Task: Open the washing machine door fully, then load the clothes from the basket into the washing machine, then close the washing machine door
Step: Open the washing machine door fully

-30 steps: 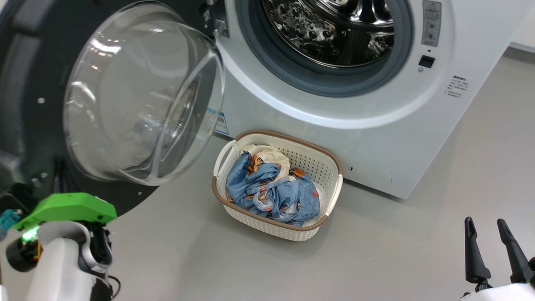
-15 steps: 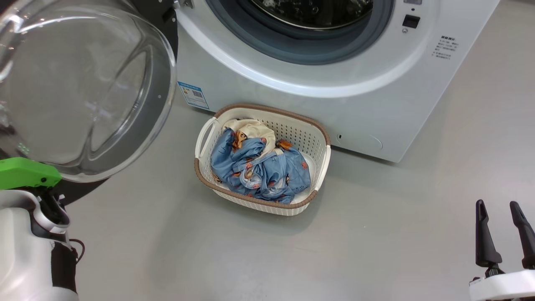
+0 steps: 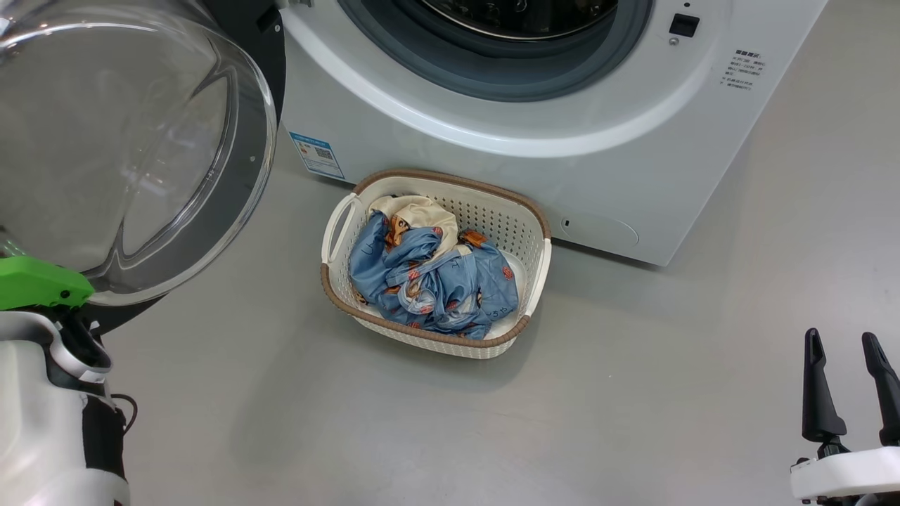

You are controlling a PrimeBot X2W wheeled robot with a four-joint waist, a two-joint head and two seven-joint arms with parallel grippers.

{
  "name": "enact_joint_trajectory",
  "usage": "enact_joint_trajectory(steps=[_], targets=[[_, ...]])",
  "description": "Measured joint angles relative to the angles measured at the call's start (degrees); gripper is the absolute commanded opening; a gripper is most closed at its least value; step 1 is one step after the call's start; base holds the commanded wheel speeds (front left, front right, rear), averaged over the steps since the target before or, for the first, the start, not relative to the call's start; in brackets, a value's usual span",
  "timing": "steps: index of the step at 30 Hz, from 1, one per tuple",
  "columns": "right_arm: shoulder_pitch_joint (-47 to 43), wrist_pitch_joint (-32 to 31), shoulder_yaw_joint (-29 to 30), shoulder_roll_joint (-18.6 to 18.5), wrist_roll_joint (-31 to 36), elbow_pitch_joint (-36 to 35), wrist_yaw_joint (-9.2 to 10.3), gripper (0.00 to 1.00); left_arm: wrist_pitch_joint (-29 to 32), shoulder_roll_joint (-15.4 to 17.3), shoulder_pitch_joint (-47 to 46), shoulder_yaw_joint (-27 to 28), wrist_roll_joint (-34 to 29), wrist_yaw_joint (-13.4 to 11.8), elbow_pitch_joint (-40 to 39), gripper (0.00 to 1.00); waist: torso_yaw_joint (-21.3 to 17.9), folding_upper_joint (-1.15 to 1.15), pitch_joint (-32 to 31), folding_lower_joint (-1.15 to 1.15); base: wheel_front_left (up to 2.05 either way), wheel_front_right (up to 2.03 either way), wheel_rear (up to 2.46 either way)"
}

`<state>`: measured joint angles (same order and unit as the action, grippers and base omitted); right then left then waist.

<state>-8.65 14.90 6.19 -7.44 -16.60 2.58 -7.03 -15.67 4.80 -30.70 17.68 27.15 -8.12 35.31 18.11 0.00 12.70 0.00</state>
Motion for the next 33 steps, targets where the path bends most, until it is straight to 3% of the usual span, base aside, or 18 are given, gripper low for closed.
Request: enact_joint_trajectory(steps=[10,18,19,20,23,25,27,33], targets=[[0.01,0.0,-0.03,0.78,-0.12,1.4,0.0,1.0,0.81,-2.99,-1.04,0.77,-0.05,0.84,-5.02,0.0,0.93,0.0,-2.69,0.0,0.0,0.0,0.0],[-0.04,0.0,-0.76,1.89,-0.2,1.88,0.0,1.0,0.8,-3.38,0.23,-1.99,-1.45,4.24,-14.5,0.0,1.47,0.0,-5.92,0.0,0.0,0.0,0.0],[-0.04,0.0,-1.0,1.9,-0.2,1.9,0.0,1.0,0.81,-3.45,0.76,-2.54,-1.45,4.8,-15.57,0.16,1.47,0.0,-6.34,0.0,0.0,0.0,0.0],[-0.04,0.0,-1.26,1.91,-0.2,1.94,0.0,1.0,0.81,-3.46,1.38,-3.01,-1.45,5.56,-16.69,0.16,1.45,0.0,-6.75,0.0,0.0,0.0,0.0],[-0.04,0.0,-2.03,1.96,-0.2,1.99,0.0,1.0,0.8,-3.46,3.15,-4.67,-1.45,7.82,-20.11,0.59,1.1,0.0,-7.85,0.0,0.0,0.0,0.0],[-0.04,0.0,-2.45,2.07,-0.2,1.99,0.0,1.0,0.8,-3.47,4.68,-5.78,-1.62,8.84,-21.94,0.75,0.5,0.0,-8.35,0.0,0.0,0.0,0.0],[-0.04,0.0,-2.77,2.1,-0.19,1.99,0.0,1.0,0.8,-3.47,6.42,-6.86,-2.09,9.5,-23.29,1.0,-0.33,0.0,-8.75,0.0,0.0,0.0,0.0],[-0.05,0.0,-3.11,2.09,0.02,1.8,0.0,1.0,0.8,-3.47,10.96,-10.01,-3.96,10.71,-25.61,1.0,-3.0,0.0,-9.67,0.0,0.0,0.0,0.0]])
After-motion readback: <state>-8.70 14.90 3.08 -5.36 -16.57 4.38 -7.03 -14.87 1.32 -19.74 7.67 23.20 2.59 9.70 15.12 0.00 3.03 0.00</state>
